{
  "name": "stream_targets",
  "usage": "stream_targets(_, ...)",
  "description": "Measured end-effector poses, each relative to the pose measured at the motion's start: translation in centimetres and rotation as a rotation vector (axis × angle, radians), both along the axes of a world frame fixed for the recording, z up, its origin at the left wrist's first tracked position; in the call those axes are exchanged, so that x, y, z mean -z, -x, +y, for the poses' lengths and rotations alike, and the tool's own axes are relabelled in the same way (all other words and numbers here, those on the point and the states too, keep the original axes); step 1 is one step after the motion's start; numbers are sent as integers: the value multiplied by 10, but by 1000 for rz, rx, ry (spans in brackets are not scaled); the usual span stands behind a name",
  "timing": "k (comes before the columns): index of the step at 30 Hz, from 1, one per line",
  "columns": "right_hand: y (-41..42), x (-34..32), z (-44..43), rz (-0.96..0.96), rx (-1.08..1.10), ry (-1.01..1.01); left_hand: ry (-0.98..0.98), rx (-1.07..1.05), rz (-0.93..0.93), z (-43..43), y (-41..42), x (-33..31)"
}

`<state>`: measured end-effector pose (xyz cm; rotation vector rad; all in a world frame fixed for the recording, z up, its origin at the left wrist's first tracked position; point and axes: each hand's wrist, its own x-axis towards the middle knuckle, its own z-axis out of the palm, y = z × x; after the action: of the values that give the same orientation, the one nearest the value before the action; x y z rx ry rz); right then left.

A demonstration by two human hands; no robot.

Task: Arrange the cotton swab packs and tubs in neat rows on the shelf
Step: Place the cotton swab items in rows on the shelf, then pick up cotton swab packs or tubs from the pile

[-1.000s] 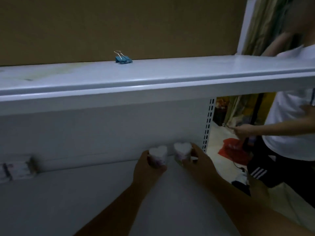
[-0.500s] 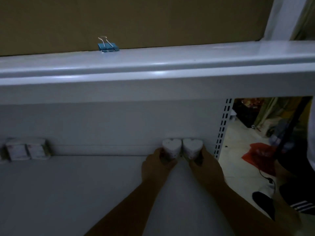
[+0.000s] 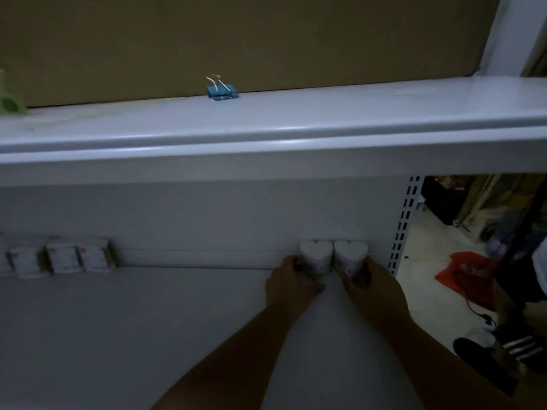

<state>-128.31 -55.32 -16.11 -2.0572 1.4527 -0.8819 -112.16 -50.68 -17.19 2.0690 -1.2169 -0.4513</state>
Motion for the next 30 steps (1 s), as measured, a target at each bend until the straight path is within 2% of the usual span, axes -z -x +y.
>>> stream_targets(2, 2, -4, 12, 36, 20, -74, -22, 85, 16, 10, -8, -4)
stream_targets(3, 4, -5, 20, 97, 44, -101, -49, 141, -38, 19, -14, -8)
stream_targets(5, 4, -6, 44, 312, 38, -65, -144, 292, -296, 42, -33, -16)
stream_targets(7, -12, -14, 71, 499, -81, 73, -211, 425, -571, 70, -64, -33)
stream_targets(9, -51, -33, 98, 584, -250, 156, -248, 460, -660, 100, -105, -56)
stream_targets(12, -140, -63, 139, 689, -452, 197, -244, 352, -593, 163, -182, -96)
stream_targets(14, -204, -80, 171, 745, -576, 246, -258, 250, -645, 214, -235, -119)
stream_targets(18, -321, -117, 242, 713, -756, 310, -473, 38, -780, 336, -341, -146)
stream_targets(21, -389, -131, 288, 698, -835, 323, -496, -109, -711, 413, -398, -150)
stream_targets(24, -438, -133, 327, 663, -898, 328, -538, -156, -631, 472, -433, -145)
stream_targets(30, -522, -118, 365, 637, -1006, 344, -573, -223, -498, 528, -513, -126)
